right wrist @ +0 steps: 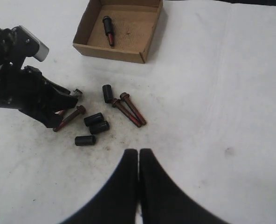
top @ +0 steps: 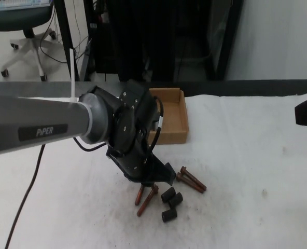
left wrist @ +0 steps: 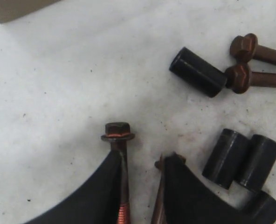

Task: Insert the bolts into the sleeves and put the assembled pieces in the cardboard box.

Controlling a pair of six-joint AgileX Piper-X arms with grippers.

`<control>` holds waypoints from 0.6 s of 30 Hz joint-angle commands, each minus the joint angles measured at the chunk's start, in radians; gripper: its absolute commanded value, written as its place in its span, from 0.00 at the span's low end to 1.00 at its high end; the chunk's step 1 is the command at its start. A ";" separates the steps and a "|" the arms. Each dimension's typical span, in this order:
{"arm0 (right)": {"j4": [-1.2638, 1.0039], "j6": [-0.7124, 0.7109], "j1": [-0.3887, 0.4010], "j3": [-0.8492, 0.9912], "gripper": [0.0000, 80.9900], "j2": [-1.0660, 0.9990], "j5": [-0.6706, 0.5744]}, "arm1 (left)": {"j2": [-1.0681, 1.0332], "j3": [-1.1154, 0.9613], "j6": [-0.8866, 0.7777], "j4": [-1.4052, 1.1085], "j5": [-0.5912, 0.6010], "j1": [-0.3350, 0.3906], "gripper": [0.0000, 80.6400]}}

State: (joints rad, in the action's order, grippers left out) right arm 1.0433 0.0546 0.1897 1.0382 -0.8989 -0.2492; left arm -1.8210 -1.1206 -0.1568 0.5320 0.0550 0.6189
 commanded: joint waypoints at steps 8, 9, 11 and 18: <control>0.008 -0.012 -0.004 0.002 0.01 0.009 -0.018 | 0.003 -0.008 -0.008 -0.003 -0.040 0.002 0.35; 0.008 -0.012 -0.004 0.002 0.01 0.009 -0.018 | -0.001 -0.008 -0.008 0.001 -0.040 0.002 0.35; 0.008 -0.012 -0.004 0.002 0.01 0.009 -0.018 | -0.009 -0.008 -0.008 0.003 -0.040 0.002 0.35; 0.031 -0.012 -0.004 0.002 0.01 0.009 -0.018 | -0.064 -0.042 -0.008 0.073 -0.040 0.002 0.35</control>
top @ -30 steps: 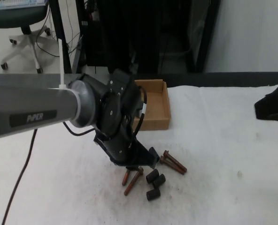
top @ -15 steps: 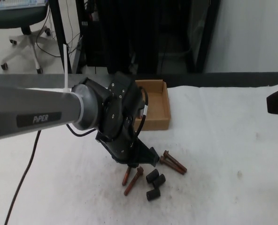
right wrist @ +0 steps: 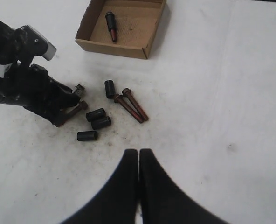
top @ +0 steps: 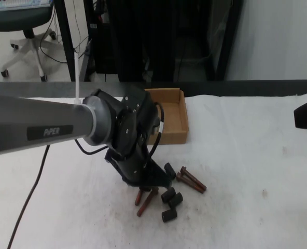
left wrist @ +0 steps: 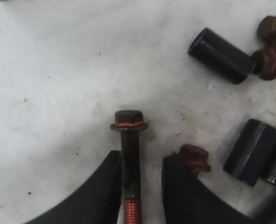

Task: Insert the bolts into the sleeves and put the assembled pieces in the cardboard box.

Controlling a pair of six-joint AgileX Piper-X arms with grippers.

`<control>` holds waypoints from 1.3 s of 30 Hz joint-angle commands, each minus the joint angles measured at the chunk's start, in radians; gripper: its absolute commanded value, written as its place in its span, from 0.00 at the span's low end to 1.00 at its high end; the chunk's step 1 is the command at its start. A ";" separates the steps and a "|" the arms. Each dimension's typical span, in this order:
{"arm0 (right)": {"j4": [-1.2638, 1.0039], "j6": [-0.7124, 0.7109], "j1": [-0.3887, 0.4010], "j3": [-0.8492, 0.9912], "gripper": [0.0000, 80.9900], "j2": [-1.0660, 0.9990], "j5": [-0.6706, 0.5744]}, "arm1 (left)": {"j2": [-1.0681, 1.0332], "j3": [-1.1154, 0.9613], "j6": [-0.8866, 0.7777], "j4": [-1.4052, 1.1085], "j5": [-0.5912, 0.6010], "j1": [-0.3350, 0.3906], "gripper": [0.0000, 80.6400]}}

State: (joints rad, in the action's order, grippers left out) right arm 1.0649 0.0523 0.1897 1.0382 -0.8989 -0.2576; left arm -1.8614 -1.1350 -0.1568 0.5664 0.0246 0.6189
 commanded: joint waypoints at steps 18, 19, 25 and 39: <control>0.041 -0.030 -0.004 0.002 0.01 0.009 -0.010 | -0.092 -0.114 0.052 0.132 -0.010 0.002 0.35; 0.041 -0.030 -0.004 0.002 0.01 0.009 -0.010 | -0.093 -0.114 0.068 0.147 -0.010 0.002 0.35; 0.039 -0.030 -0.004 0.002 0.01 0.009 -0.010 | -0.093 -0.114 0.182 0.173 -0.058 0.002 0.35; 0.054 -0.052 -0.004 0.002 0.01 0.009 -0.010 | -0.093 -0.114 0.219 0.097 -0.093 0.002 0.00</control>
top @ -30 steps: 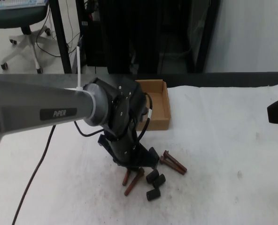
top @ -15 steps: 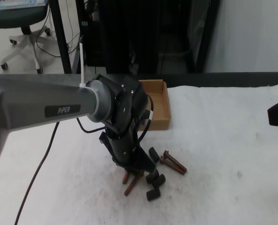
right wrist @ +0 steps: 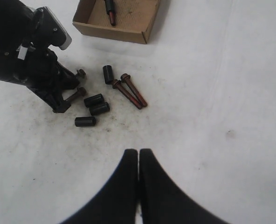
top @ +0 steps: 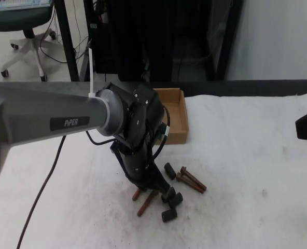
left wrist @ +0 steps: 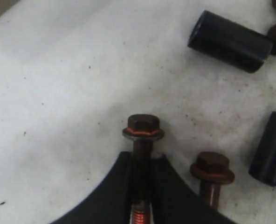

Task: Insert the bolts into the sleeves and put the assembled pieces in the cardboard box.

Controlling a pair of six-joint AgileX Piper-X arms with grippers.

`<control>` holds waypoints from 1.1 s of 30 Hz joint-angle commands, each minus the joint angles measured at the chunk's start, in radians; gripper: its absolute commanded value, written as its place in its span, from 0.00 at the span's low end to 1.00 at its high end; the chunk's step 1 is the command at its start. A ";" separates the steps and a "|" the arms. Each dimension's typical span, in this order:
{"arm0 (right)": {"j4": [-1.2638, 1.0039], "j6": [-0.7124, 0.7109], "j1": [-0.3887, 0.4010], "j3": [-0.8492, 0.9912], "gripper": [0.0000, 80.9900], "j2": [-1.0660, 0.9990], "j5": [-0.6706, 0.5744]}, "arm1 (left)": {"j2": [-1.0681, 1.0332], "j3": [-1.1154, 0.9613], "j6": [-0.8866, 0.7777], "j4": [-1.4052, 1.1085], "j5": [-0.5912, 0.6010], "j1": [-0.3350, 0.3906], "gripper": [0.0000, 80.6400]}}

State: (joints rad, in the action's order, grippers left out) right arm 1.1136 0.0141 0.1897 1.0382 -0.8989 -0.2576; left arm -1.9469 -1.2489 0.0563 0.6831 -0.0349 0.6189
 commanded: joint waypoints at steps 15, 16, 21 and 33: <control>0.026 -0.014 -0.004 0.002 0.01 0.009 -0.010 | 0.047 0.002 -0.044 0.120 -0.063 0.001 0.00; 0.026 -0.014 -0.004 0.002 0.01 0.009 -0.010 | 0.047 0.008 -0.032 0.163 -0.073 0.001 0.00; 0.026 -0.014 -0.004 0.002 0.01 0.009 -0.010 | 0.047 0.029 -0.001 0.276 -0.074 0.001 0.00; 0.026 -0.014 -0.004 0.002 0.01 0.009 -0.058 | 0.047 0.041 0.057 0.297 0.019 0.001 0.00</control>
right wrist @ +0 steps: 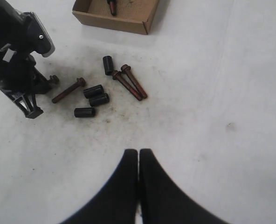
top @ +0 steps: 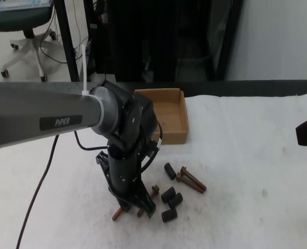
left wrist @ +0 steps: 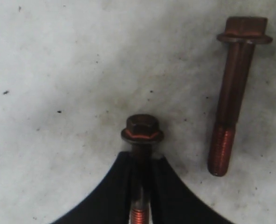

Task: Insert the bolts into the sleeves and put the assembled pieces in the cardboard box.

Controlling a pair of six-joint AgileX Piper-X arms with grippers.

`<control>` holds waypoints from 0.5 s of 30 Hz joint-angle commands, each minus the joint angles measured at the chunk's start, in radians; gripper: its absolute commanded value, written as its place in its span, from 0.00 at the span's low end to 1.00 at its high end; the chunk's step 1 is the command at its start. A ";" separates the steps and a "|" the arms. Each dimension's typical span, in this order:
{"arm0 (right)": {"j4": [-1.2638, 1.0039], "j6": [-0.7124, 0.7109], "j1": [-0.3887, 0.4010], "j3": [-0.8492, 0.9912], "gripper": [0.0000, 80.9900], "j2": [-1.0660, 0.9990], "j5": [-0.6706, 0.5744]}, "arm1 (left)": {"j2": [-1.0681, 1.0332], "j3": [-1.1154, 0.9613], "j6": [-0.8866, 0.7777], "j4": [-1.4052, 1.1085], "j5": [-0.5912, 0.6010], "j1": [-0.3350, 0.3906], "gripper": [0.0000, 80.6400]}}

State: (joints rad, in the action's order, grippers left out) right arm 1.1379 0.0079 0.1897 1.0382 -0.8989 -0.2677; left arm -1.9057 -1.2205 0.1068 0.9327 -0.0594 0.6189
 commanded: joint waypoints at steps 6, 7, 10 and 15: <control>0.002 -0.008 -0.004 0.002 0.01 0.009 -0.065 | 0.005 0.012 0.007 0.054 0.083 0.001 0.00; 0.002 -0.008 -0.004 0.002 0.01 0.009 -0.065 | 0.005 0.012 0.007 0.056 0.083 0.001 0.00; 0.002 -0.008 -0.004 0.002 0.01 0.009 -0.065 | 0.005 0.012 0.007 0.073 0.083 0.001 0.00; 0.002 -0.008 -0.004 0.002 0.01 0.009 -0.065 | 0.005 0.012 0.007 0.093 0.083 0.001 0.15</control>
State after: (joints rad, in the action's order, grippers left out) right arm 1.1379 0.0079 0.1897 1.0382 -0.8989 -0.3176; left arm -1.9057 -1.2182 0.1119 0.9856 0.0148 0.6189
